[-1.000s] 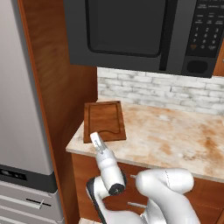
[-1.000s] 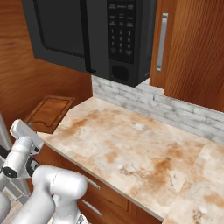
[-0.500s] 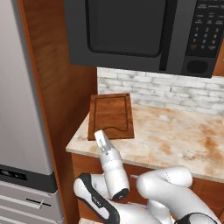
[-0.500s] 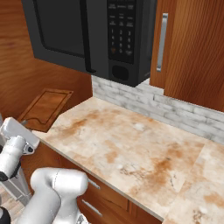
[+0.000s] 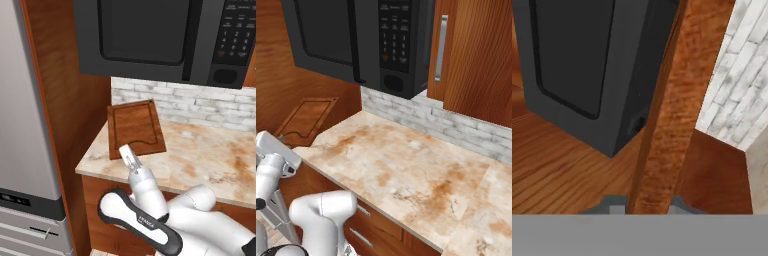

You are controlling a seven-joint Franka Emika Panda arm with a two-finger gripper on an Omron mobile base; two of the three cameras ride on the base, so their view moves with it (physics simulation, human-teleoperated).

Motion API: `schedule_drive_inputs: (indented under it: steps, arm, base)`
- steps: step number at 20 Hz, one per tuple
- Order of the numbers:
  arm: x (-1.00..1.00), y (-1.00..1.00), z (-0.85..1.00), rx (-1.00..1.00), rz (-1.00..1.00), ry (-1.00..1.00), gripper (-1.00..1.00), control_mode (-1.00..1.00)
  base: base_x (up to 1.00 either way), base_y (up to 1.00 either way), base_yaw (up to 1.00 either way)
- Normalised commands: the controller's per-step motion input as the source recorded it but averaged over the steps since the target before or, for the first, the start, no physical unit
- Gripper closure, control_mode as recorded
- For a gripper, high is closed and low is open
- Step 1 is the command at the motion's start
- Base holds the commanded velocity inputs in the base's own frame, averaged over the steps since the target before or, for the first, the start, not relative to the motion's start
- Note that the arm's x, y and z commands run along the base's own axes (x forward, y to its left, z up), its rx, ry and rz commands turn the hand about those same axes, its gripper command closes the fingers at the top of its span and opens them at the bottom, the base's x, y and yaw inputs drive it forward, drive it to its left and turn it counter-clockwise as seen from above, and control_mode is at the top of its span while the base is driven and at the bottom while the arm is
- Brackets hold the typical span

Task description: Move the cutting board and knife to the sink. Then move spray from the cabinet to the counter.

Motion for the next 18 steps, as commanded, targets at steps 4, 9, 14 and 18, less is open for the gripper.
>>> schedule_drive_inputs:
  steps: [4,9,14,18]
  arm:
    - [-0.59,0.0,0.33,0.0,-0.08,-0.11,1.0,-1.0]
    - [-0.57,0.0,0.31,0.0,-0.07,-0.12,1.0,-1.0]
    - [-0.55,0.0,0.38,0.0,-0.05,-0.17,1.0,-1.0]
    - [-0.49,0.0,0.34,0.0,-0.03,-0.15,1.0,-1.0]
  base:
    - [0.0,0.0,0.0]
    - [0.0,0.0,0.0]
    - [0.0,0.0,0.0]
    - [0.0,0.0,0.0]
